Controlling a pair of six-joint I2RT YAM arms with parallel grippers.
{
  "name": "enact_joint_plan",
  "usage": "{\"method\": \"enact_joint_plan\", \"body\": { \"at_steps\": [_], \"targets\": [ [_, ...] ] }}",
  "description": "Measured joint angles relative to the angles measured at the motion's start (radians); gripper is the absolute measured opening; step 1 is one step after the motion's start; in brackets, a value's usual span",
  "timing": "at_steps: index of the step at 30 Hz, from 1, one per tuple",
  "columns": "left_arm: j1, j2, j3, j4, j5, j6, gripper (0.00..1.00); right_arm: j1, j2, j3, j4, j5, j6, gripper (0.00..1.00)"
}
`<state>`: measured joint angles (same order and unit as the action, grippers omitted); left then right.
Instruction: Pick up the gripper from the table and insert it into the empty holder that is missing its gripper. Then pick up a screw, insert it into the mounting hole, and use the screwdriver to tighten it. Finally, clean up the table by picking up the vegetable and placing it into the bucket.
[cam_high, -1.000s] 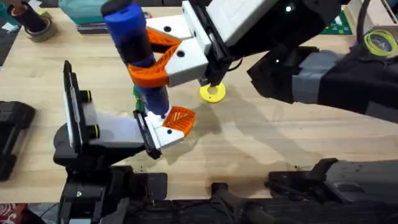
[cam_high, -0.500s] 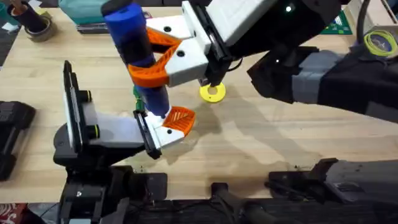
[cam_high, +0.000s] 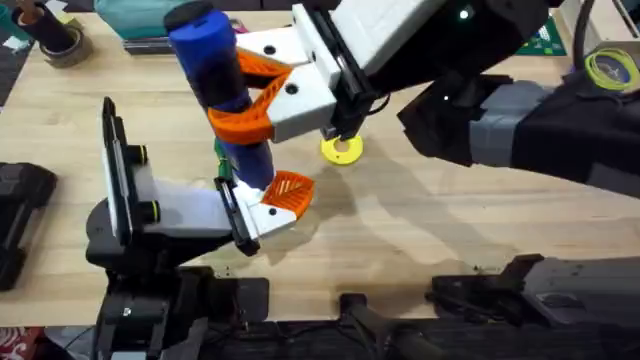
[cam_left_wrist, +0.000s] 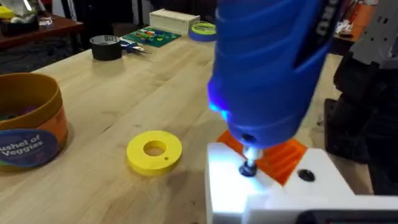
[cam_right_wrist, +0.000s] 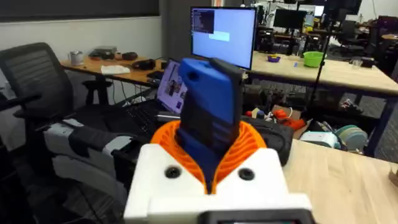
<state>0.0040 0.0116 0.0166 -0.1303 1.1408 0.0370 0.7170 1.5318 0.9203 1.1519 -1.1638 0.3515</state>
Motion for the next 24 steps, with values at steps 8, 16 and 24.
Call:
{"method": "enact_joint_plan", "body": {
  "at_steps": [8, 16, 24],
  "targets": [
    [-0.001, 0.0, 0.0, 0.0, 0.0, 0.0, 0.004, 0.002, 0.0, -0.003, 0.0, -0.007, -0.013, 0.022],
    [-0.001, 0.0, 0.0, 0.0, 0.0, 0.0, 0.004, 0.002, 0.0, -0.007, 0.005, -0.008, -0.019, 0.022],
    [-0.001, 0.0, 0.0, 0.0, 0.0, 0.0, 0.004, 0.002, 0.0, -0.009, 0.005, -0.008, -0.019, 0.022]
  ]
}}
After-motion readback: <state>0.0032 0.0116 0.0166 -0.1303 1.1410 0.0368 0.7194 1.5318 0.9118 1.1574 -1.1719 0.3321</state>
